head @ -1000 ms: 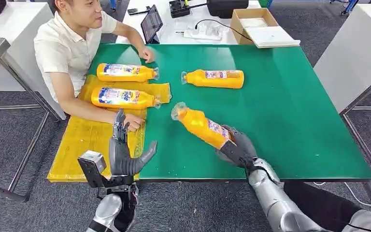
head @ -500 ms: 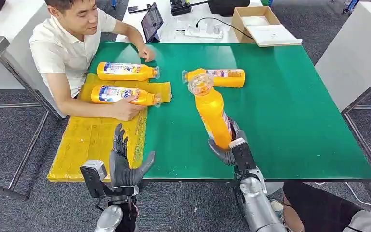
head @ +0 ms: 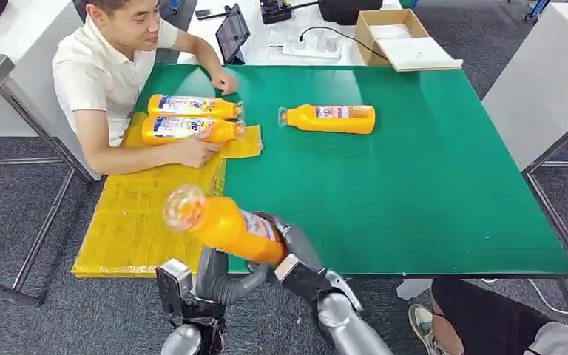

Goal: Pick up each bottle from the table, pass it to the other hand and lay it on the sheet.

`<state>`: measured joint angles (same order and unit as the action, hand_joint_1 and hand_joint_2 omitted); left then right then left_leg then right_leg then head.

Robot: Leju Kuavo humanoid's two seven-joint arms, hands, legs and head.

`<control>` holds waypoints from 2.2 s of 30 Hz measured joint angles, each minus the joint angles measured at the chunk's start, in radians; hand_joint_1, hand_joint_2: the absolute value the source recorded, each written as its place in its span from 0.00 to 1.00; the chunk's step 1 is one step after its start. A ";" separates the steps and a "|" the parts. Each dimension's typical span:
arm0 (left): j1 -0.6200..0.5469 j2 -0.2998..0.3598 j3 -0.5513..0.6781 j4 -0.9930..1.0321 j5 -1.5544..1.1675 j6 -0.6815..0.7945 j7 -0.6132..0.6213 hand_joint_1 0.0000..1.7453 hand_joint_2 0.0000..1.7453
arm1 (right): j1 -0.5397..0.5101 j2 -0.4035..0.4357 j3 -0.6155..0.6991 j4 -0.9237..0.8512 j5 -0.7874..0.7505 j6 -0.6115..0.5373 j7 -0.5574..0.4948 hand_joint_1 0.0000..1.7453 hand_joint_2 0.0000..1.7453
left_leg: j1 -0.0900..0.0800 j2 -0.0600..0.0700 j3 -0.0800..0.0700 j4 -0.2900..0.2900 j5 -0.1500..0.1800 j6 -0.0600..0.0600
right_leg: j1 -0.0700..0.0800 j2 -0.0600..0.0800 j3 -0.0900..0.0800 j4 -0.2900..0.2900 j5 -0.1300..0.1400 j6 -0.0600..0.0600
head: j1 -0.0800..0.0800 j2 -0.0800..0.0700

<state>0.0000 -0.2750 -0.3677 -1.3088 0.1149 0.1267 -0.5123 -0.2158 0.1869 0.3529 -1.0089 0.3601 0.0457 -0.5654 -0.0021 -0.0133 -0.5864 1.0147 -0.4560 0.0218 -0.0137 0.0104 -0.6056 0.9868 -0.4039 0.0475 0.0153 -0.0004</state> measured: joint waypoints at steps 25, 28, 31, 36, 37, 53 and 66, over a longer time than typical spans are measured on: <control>-0.013 -0.016 0.040 -0.005 0.097 -0.011 0.019 1.00 1.00 | -0.071 0.041 0.098 0.248 0.062 -0.112 -0.001 0.00 1.00 | 0.000 0.000 0.000 0.000 0.000 0.000 | 0.000 0.000 -0.001 0.000 0.000 0.000 | 0.000 0.000; -0.028 -0.017 0.040 0.007 0.106 -0.018 0.061 1.00 1.00 | -0.069 0.047 0.098 0.257 0.063 -0.129 -0.001 0.00 1.00 | -0.001 0.000 0.000 0.000 0.000 0.000 | 0.000 0.000 0.000 0.000 0.000 0.000 | 0.000 0.000; -0.036 -0.017 0.045 0.018 0.141 -0.055 0.086 1.00 1.00 | -0.061 0.047 0.098 0.257 0.040 -0.118 -0.011 0.00 0.00 | -0.001 0.000 0.000 0.000 0.000 0.000 | 0.000 0.000 -0.001 0.000 0.000 0.000 | 0.000 0.000; -0.042 -0.014 0.068 0.026 0.175 -0.083 0.126 1.00 1.00 | -0.033 0.047 0.098 0.217 0.010 -0.106 -0.011 0.00 0.00 | 0.000 0.000 0.000 0.000 0.000 0.000 | 0.000 0.000 -0.001 0.000 0.000 0.000 | 0.000 0.000; -0.042 -0.014 0.070 0.026 0.171 -0.079 0.131 1.00 1.00 | -0.026 0.047 0.098 0.206 0.005 -0.106 -0.008 0.00 0.00 | 0.000 0.000 0.000 0.000 0.000 0.000 | 0.000 0.000 -0.001 0.000 0.000 0.000 | 0.000 0.000; -0.114 0.031 0.095 0.022 -0.341 0.259 0.079 1.00 1.00 | 0.087 0.035 0.059 0.013 -0.010 -0.142 -0.003 0.00 0.00 | 0.000 0.000 0.000 0.000 0.000 0.000 | 0.000 0.000 -0.001 0.000 0.000 0.000 | 0.000 0.000; -0.339 0.079 0.186 0.274 -0.920 0.557 0.294 1.00 1.00 | 0.108 0.063 0.023 0.023 -0.013 -0.175 -0.027 0.00 0.00 | 0.000 0.000 0.000 0.000 0.002 -0.001 | 0.000 0.000 -0.001 0.001 0.000 0.000 | 0.000 0.000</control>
<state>-0.3395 -0.1965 -0.1820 -1.0349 -0.8050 0.6836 -0.2180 -0.1082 0.2502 0.3762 -0.9862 0.3475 -0.1293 -0.5928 -0.0019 -0.0136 -0.5867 1.0147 -0.4544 0.0204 -0.0137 0.0104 -0.6062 0.9877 -0.4036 0.0474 0.0156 -0.0004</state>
